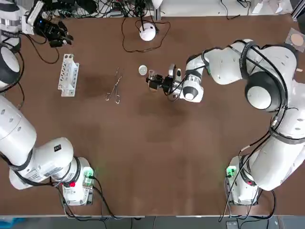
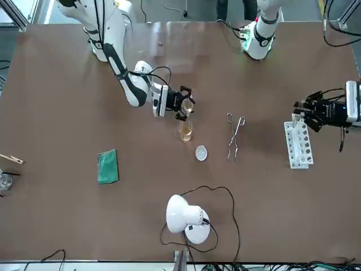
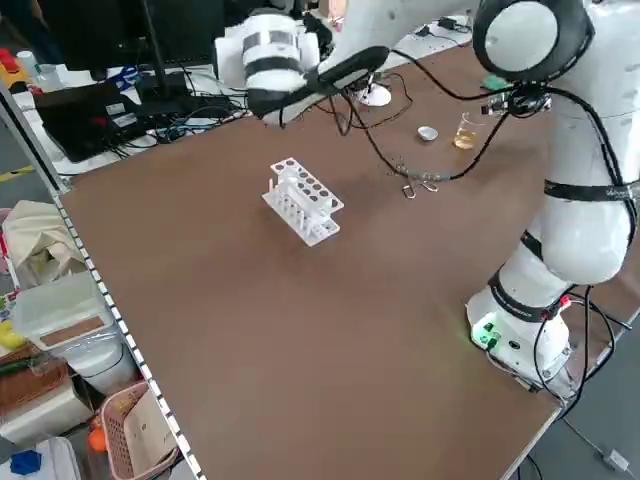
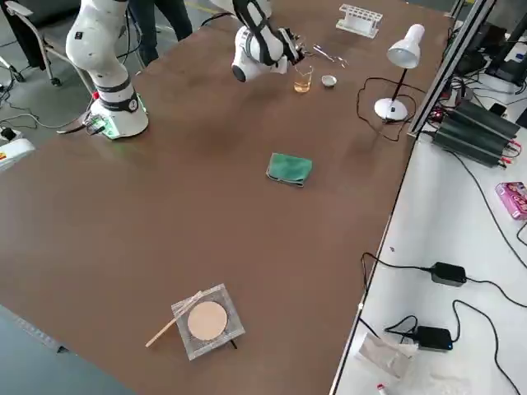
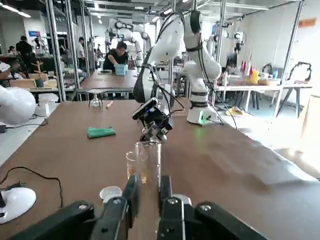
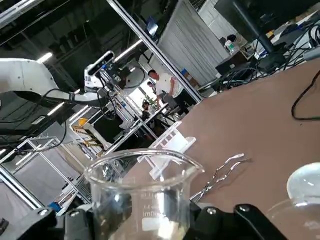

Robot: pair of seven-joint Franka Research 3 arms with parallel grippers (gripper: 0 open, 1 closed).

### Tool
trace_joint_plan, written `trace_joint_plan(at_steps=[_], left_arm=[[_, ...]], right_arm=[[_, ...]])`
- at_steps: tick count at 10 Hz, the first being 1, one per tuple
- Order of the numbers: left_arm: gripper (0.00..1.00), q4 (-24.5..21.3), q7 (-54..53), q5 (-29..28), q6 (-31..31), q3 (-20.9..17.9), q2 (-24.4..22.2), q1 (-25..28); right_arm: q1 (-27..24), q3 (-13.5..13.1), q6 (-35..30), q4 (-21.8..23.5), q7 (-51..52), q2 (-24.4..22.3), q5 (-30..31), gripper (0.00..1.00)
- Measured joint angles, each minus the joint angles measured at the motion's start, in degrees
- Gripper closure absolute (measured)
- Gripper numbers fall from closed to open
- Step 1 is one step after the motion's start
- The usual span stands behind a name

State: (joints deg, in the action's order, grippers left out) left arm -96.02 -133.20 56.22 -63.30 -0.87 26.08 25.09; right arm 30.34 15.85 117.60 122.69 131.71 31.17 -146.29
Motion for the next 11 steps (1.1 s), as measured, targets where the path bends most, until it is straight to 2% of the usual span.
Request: trace_joint_plan(at_steps=[3,7,11], left_arm=[[0.78,5.8,-1.1,0.0,6.4,0.0,7.1,2.5],[0.78,10.9,-1.4,1.1,10.0,0.0,12.8,7.2],[0.78,13.8,0.0,2.6,10.3,-0.2,18.3,9.8]], right_arm=[[0.6,0.0,0.0,-0.7,-3.0,1.1,-1.1,0.62],[1.1,0.0,1.9,-1.5,-7.3,1.1,-1.4,0.62],[1.1,0.0,3.7,-2.9,-13.3,1.2,-1.7,0.62]])
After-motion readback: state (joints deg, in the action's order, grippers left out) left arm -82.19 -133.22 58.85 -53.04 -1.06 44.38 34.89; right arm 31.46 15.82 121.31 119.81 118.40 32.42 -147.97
